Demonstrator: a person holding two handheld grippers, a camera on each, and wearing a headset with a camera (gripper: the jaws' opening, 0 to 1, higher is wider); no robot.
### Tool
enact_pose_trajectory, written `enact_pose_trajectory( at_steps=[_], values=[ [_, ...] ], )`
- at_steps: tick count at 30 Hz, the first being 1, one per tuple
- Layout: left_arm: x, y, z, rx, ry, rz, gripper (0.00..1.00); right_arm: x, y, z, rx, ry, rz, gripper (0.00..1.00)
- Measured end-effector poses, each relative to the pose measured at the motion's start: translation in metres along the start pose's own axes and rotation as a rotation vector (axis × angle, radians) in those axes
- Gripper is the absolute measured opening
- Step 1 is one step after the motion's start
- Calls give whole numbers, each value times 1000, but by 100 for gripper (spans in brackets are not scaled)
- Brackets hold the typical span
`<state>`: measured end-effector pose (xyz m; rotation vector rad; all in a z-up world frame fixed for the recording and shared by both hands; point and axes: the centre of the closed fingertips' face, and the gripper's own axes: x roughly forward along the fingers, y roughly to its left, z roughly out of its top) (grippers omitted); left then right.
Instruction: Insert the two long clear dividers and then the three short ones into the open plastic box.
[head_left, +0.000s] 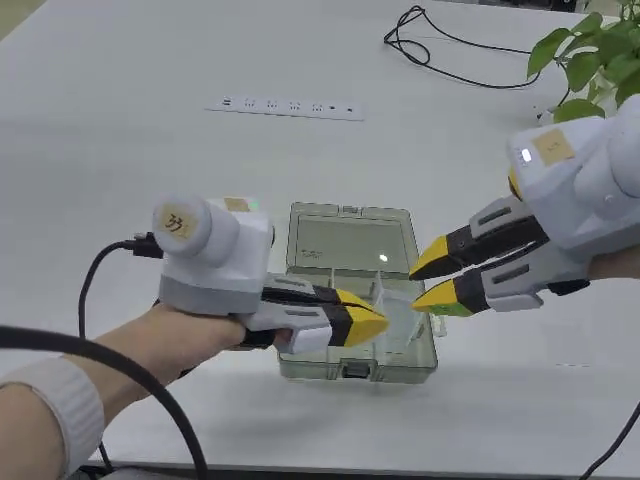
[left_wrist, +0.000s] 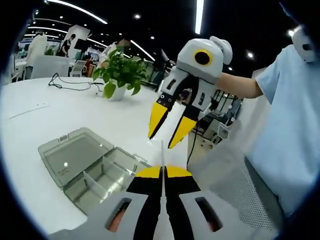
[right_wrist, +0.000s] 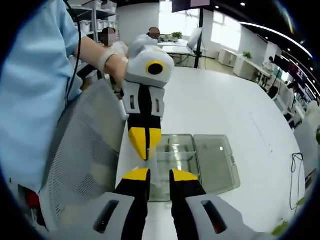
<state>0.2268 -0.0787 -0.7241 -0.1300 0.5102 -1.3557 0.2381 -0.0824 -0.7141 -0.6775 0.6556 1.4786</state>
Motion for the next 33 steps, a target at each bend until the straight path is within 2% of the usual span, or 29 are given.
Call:
enact_pose_trajectory(
  at_steps=[2, 7, 9, 14, 21, 27, 33],
  values=[
    [-2, -2, 2, 28, 2, -6, 0, 0, 4, 2, -10, 8, 25, 15],
    [-3, -3, -3, 111, 54, -24, 0, -1, 9, 7, -11, 23, 65, 13],
    [-3, -6, -2, 141, 54, -28, 0, -1, 12, 7, -15, 33, 89, 12],
    [-3, -7, 1, 172, 47, -29, 0, 1, 18, 9, -19, 53, 127, 6],
    [-4, -6, 1, 183, 45, -21, 0, 3, 18, 6, -30, 78, 150, 3],
    [-4, -5, -2, 185, 54, -14, 0, 4, 16, 3, -5, 109, 159, 2],
    [-7, -3, -4, 161, 51, -1, 0, 7, 14, 3, -1, 119, 163, 2]
  ],
)
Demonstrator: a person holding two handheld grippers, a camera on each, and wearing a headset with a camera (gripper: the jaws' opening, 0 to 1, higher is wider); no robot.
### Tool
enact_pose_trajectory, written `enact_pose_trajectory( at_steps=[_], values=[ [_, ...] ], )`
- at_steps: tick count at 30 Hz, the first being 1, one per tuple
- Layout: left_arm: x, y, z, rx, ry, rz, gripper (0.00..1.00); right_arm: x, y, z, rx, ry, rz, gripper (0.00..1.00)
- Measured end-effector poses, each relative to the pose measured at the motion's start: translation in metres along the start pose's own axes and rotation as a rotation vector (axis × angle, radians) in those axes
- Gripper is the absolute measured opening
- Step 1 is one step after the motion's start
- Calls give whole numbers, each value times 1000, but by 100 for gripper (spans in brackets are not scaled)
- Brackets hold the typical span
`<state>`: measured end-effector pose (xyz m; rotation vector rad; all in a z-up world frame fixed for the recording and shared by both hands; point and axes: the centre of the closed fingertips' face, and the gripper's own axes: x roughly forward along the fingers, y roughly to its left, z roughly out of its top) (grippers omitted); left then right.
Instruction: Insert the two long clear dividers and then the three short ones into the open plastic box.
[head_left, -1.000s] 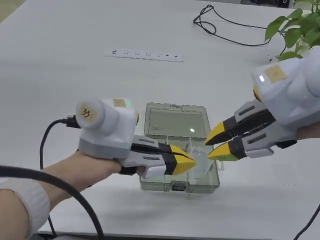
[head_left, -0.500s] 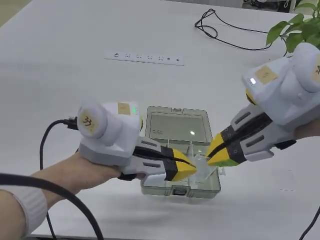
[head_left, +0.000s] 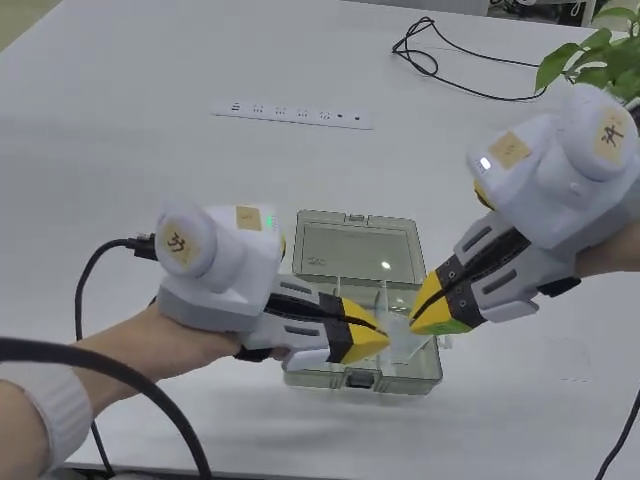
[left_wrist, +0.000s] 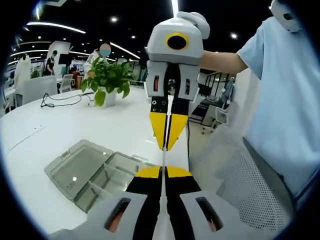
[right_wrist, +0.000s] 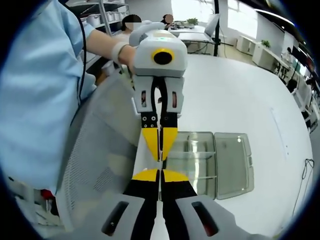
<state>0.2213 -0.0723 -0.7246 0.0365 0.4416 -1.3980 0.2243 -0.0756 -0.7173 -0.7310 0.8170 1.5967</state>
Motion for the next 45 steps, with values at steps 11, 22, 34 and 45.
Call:
enact_pose_trajectory(
  at_steps=[11, 22, 34, 45],
  values=[
    [-12, 8, -8, -33, 7, 59, 11, 1, -10, 5, 14, 24, -33, 2],
    [-30, 20, -21, -61, 17, 155, 42, 4, -25, 5, 27, 49, -62, 2],
    [-50, 43, -38, -105, 42, 331, 97, 16, -42, 1, 42, 86, -89, 2],
    [-61, 48, -44, -118, 46, 370, 100, 22, -53, -4, 42, 111, -98, 2]
  ],
)
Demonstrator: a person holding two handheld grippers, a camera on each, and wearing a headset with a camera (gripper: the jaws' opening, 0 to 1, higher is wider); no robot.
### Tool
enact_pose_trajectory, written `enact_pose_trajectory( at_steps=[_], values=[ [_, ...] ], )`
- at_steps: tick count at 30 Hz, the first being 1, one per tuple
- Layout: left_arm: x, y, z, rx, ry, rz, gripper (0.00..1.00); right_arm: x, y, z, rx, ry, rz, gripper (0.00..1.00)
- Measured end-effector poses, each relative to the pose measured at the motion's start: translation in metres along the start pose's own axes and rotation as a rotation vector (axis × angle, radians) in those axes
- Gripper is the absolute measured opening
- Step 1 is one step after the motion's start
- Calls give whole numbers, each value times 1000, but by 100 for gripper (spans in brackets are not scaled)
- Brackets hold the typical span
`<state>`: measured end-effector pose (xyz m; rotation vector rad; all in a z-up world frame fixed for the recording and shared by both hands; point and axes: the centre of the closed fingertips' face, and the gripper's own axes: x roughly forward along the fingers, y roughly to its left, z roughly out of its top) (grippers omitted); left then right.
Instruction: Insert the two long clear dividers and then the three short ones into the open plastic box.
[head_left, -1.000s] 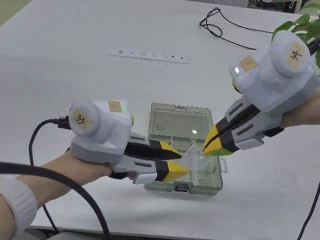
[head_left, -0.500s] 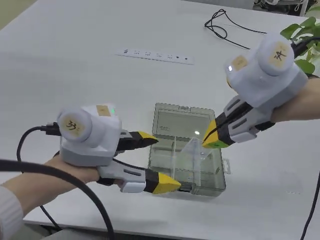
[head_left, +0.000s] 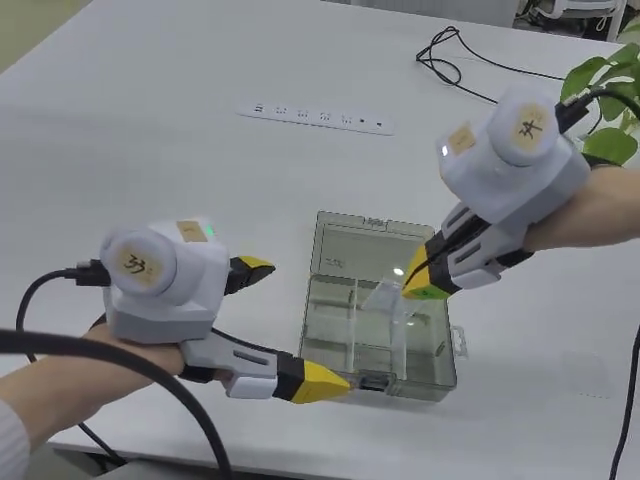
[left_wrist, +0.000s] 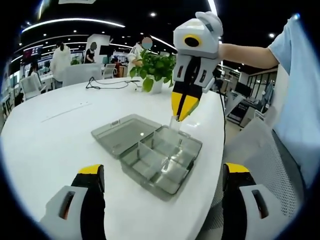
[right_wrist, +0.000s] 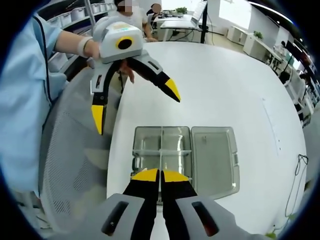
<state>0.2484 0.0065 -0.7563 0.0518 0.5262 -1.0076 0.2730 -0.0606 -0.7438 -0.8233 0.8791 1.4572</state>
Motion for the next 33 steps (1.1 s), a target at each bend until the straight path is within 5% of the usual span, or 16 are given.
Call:
enact_pose_trajectory(
  at_steps=[14, 33],
  values=[
    [-1, -1, -7, -13, 0, -8, 97, 11, -4, -8, 26, 9, 9, 2],
    [-1, -5, -11, -17, 5, -17, 94, 18, 7, -1, 9, 2, 2, 2]
  ],
)
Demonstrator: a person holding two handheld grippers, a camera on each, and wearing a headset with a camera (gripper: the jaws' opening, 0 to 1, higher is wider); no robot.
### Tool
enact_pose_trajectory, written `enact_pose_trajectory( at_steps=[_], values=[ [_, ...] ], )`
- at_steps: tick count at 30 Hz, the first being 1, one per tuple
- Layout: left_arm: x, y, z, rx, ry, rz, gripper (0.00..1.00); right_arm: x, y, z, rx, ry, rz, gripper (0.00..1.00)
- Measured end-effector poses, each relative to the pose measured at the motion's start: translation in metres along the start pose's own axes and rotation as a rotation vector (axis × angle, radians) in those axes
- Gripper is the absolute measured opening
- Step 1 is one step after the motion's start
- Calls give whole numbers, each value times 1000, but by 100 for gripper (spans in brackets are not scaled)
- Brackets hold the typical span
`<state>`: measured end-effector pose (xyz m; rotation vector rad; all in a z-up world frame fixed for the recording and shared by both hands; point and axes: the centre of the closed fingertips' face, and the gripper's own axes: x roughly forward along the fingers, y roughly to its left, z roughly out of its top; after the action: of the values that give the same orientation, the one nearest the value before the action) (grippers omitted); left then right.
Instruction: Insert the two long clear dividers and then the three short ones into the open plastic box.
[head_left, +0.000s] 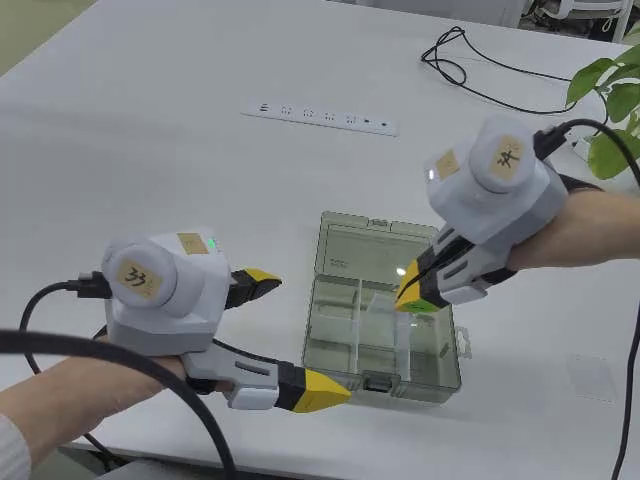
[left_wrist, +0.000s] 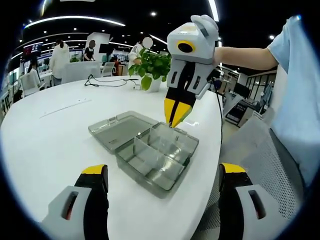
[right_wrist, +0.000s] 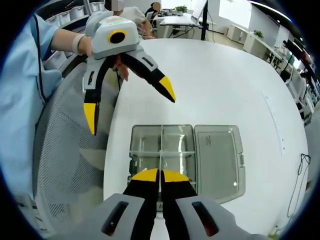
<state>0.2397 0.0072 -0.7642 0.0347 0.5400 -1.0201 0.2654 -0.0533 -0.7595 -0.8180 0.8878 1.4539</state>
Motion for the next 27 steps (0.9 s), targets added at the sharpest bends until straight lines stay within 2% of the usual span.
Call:
enact_pose_trajectory(
  at_steps=[4, 12, 18, 27],
  values=[
    [0, 1, 1, -1, -2, 2, 93, 3, 0, 0, -4, 2, -1, 2],
    [0, 1, 2, 1, -3, 1, 93, 13, 4, -1, -20, 40, -6, 2],
    [-1, 1, 2, -3, -4, 3, 92, 26, -3, -7, -15, 75, -6, 2],
    [1, 1, 3, -1, -5, -1, 92, 35, -5, -14, -5, 105, 0, 2]
  ],
)
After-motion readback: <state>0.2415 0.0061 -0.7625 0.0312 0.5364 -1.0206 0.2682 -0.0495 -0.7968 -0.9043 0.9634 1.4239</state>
